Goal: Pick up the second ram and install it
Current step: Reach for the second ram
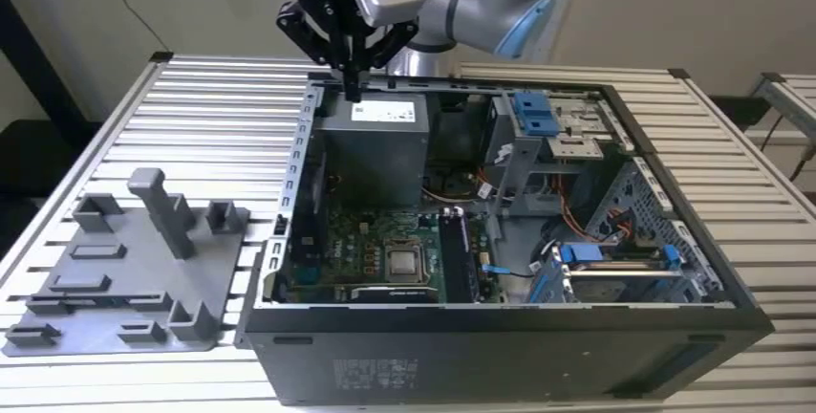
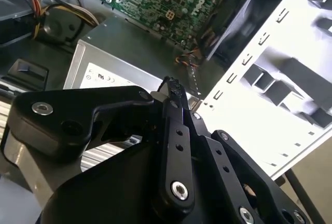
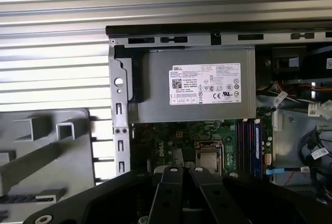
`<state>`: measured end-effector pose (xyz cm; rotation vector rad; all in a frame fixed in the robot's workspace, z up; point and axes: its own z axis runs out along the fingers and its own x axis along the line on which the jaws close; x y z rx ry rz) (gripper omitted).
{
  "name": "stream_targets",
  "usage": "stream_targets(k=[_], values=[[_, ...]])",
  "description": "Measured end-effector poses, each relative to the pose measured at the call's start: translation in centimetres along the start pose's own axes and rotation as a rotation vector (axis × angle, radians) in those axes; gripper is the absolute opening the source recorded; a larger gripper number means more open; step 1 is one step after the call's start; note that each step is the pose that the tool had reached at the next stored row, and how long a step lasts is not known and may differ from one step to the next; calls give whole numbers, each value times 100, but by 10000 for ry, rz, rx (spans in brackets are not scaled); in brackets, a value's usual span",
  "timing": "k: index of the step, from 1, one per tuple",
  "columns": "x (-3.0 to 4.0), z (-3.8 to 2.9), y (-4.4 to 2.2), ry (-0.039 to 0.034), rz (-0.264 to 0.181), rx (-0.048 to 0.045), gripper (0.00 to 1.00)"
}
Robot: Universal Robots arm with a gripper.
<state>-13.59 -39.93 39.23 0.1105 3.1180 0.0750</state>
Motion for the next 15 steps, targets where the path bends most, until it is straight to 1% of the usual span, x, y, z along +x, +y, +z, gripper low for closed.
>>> stream_targets(k=[9,15], values=[[121,-2,-13,0,0,1,11],[186,-2,-20,0,0,0,11]])
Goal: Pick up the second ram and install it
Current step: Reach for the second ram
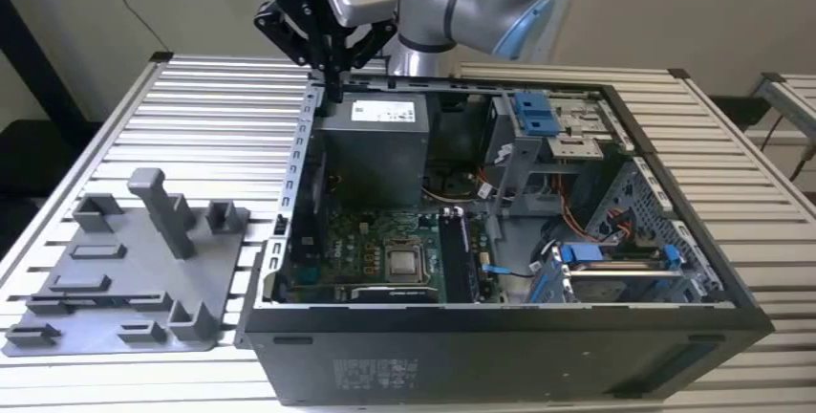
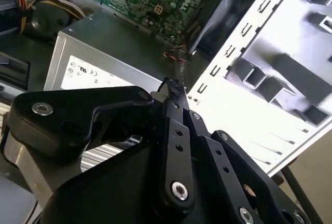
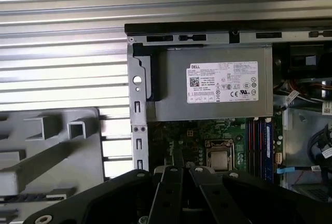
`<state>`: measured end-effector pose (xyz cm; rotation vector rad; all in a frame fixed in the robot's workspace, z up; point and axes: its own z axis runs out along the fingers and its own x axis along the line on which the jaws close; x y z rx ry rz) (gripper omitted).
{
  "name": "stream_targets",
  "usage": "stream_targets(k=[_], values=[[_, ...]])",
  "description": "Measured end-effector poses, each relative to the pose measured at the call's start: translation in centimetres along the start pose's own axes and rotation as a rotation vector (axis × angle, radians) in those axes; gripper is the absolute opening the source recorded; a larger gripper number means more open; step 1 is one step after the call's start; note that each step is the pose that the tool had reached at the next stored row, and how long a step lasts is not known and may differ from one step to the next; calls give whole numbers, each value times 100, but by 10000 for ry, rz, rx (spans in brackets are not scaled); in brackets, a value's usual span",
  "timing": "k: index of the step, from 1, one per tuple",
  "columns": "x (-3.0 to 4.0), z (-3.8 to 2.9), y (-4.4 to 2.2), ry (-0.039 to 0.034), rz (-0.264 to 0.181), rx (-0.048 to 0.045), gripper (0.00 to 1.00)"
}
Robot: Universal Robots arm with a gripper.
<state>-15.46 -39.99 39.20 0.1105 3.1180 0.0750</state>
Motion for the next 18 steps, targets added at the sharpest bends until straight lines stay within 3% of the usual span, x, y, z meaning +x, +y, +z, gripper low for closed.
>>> stream_targets(k=[18], values=[[173,0,-16,-1,-1,-1,11]])
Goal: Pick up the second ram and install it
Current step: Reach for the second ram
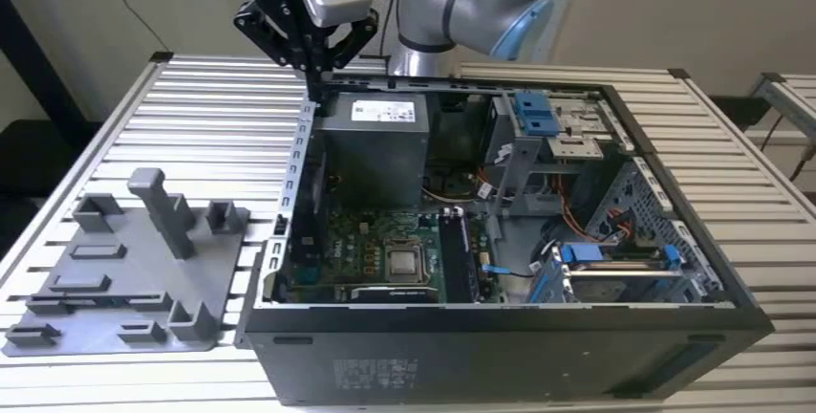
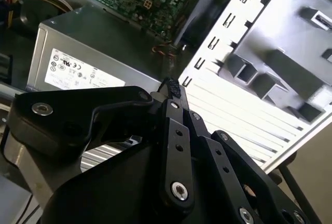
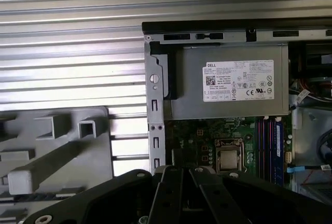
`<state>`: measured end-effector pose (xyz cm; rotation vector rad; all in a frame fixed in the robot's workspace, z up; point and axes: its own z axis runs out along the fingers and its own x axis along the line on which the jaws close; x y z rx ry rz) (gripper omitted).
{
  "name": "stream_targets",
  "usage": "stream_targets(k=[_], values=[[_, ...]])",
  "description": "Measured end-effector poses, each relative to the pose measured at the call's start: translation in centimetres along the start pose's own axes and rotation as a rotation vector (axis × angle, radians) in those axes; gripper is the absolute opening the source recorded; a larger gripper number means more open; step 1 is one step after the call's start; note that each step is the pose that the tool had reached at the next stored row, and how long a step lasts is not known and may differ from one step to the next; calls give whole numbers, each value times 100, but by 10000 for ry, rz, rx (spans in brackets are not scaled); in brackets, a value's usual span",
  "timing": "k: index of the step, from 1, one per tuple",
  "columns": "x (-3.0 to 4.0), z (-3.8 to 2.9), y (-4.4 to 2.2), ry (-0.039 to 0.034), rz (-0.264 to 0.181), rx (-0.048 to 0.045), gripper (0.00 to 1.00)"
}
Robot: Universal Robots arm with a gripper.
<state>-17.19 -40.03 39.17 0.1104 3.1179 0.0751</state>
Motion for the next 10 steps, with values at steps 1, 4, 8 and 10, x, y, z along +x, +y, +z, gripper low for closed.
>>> stream_targets(k=[1,4,8,10], values=[[9,0,-1,0,0,0,11],[36,0,-4,0,0,1,11],[72,-1,-7,1,0,1,11],[91,0,-9,0,0,1,11]])
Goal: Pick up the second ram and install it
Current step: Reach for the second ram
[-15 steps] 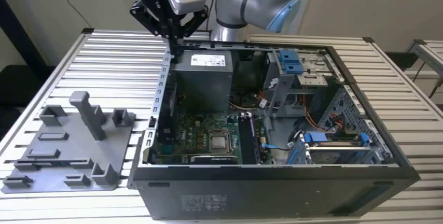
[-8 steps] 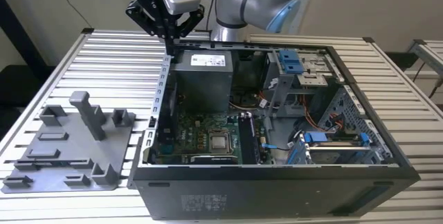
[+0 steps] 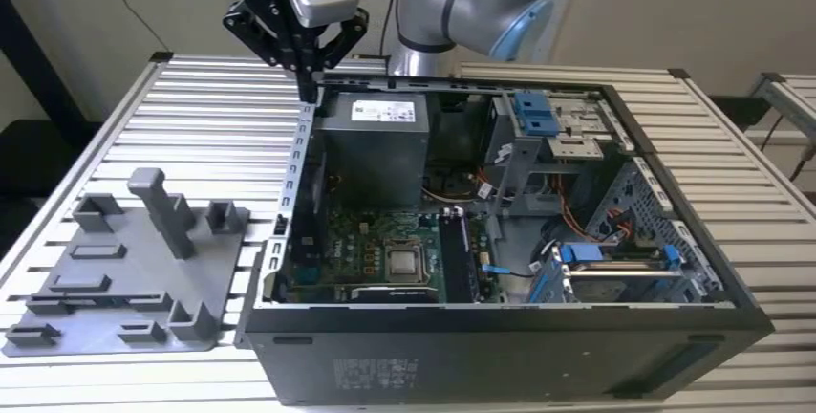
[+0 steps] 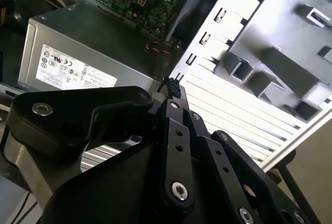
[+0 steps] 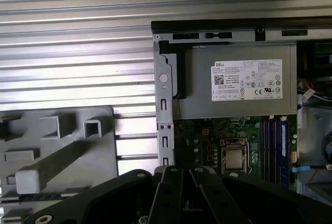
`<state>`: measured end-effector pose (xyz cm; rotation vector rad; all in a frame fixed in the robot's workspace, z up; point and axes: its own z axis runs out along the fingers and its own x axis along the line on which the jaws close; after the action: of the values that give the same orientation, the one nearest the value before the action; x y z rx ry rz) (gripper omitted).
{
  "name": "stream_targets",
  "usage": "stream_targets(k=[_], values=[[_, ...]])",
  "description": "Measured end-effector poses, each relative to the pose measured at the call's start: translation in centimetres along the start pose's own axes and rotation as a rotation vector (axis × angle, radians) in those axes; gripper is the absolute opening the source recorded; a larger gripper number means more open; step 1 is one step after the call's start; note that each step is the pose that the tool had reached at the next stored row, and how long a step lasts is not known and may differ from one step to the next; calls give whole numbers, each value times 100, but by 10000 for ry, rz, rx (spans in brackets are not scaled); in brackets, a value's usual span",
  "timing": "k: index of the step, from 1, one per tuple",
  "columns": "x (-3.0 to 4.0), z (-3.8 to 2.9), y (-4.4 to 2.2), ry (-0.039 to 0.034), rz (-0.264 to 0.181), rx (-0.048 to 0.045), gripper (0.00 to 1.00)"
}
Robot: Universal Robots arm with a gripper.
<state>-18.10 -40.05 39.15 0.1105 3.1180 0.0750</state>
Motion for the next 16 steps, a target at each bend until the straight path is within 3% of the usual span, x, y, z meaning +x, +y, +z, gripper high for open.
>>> stream_targets(k=[16], values=[[180,1,-17,0,0,0,11]])
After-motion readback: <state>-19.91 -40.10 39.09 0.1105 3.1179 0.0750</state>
